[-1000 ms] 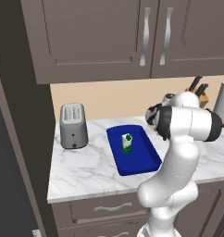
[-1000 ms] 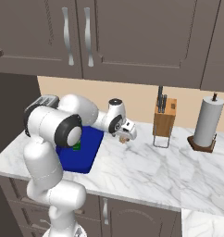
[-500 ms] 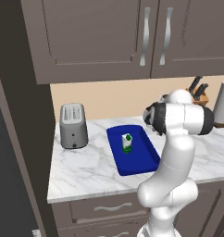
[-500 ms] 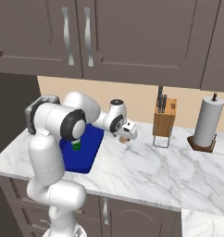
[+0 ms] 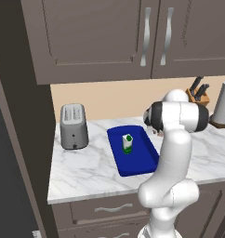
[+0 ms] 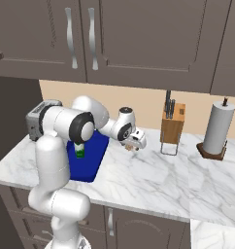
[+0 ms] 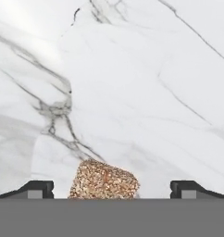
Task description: Take out the milk from the fridge and place it on the tray on the counter. Then take the sugar cube near the tray and place it in the tray.
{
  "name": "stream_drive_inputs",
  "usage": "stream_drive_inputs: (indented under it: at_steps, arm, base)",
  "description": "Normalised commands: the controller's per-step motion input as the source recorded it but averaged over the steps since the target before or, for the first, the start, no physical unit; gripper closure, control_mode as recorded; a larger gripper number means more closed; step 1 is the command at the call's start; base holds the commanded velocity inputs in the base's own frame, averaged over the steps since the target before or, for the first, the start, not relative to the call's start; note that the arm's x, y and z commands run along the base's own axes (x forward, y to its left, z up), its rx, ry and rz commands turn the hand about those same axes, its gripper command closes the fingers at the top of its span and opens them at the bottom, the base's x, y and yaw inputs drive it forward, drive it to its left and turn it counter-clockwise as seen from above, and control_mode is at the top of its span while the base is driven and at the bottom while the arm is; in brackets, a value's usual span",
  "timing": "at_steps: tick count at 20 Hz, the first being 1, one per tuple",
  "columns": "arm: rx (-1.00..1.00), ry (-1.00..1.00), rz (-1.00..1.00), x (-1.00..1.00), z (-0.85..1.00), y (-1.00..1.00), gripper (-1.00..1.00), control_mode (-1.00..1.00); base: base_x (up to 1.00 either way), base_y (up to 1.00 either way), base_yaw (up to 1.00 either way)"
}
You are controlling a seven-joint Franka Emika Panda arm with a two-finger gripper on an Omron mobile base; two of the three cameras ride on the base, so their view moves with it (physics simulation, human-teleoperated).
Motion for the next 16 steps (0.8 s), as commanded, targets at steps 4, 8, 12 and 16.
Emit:
stream_drive_inputs:
  at_steps: [4, 8, 12, 16]
  arm:
    - [0.0, 0.0, 0.0, 0.0, -0.14, -0.01, -1.0, -1.0]
    - [0.0, 0.0, 0.0, 0.0, -0.12, 0.0, 1.0, -1.0]
    - [0.0, 0.0, 0.0, 0.0, -0.03, 0.0, 1.0, -1.0]
    - [0.0, 0.03, 0.0, 0.0, 0.01, 0.0, 1.0, -1.0]
  base:
    - [0.0, 0.0, 0.0]
    - [0.0, 0.0, 0.0]
    - [0.0, 0.0, 0.0]
    - [0.0, 0.0, 0.0]
